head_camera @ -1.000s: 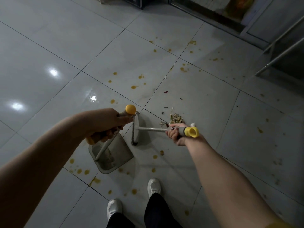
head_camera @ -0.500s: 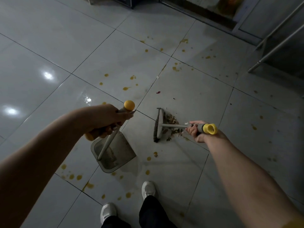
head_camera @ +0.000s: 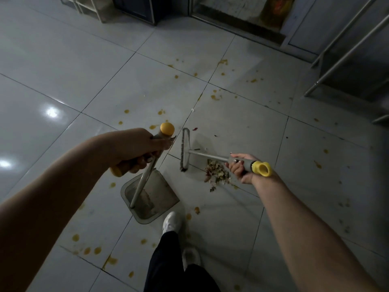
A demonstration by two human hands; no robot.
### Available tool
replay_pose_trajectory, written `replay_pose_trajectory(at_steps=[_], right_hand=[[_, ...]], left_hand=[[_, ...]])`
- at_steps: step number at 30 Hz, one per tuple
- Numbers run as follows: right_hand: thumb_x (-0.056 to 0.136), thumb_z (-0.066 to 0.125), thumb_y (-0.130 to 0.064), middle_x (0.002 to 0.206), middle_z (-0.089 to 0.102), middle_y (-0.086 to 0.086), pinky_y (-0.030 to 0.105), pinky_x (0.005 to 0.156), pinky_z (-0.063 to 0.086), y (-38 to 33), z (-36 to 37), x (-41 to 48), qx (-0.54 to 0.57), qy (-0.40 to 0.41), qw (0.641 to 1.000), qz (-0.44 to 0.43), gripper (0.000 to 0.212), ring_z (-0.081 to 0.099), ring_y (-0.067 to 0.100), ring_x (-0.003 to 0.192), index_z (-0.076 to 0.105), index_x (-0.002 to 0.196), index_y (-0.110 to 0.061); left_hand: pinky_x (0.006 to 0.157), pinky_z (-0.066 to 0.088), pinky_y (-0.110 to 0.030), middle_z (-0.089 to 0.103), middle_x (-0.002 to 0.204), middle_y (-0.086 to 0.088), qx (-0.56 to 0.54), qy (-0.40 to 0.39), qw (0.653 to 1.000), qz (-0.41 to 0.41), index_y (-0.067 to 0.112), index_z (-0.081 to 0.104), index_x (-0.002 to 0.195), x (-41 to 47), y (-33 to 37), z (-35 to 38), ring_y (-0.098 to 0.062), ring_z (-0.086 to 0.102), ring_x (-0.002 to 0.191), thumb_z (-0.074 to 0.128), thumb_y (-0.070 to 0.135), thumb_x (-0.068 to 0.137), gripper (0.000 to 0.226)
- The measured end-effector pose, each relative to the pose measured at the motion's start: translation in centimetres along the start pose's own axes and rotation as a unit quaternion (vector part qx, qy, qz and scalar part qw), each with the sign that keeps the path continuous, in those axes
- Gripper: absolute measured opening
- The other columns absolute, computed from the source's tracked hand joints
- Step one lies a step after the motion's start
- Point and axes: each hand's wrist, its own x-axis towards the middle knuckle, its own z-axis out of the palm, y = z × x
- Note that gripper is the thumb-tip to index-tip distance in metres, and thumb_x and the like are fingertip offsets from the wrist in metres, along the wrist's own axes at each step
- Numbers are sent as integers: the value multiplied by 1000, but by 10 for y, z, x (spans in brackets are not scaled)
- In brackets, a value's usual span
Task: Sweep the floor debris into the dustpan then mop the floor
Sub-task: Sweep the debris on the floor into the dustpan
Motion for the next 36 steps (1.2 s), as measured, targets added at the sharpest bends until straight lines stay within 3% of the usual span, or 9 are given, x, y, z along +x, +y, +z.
replay_pose_trajectory(at_steps=[11,20,27,36], right_hand=[[91,55,-21,45,50,3,15,28,40,-58,102,99,92,-15,995,-37,23,49,8,29,51,82,0],[89,58,-18,46,54,13,16,28,41,-97,75,108,204,53,976,-52,24,50,12,28,48,99,2],[90,54,-20,45,50,6,17,26,41,-133,50,70,160,35,987,-8,17,50,12,28,45,84,-7],[92,52,-24,45,50,2,14,26,39,-185,63,73,80,15,997,-12,25,49,8,28,48,80,-3]], left_hand=[[38,36,-17,41,43,5,5,-60,998,15,11,48,72,69,37,-87,-8,36,33,54,51,86,43],[36,36,-18,40,44,5,21,-109,993,35,11,48,73,113,93,-124,-7,34,34,54,49,86,40],[36,35,-17,38,43,4,51,-123,990,40,11,46,70,127,128,-129,-8,34,33,55,49,86,42],[38,34,-16,38,43,5,34,-119,992,13,13,45,68,147,153,-135,-8,33,34,56,51,84,43]])
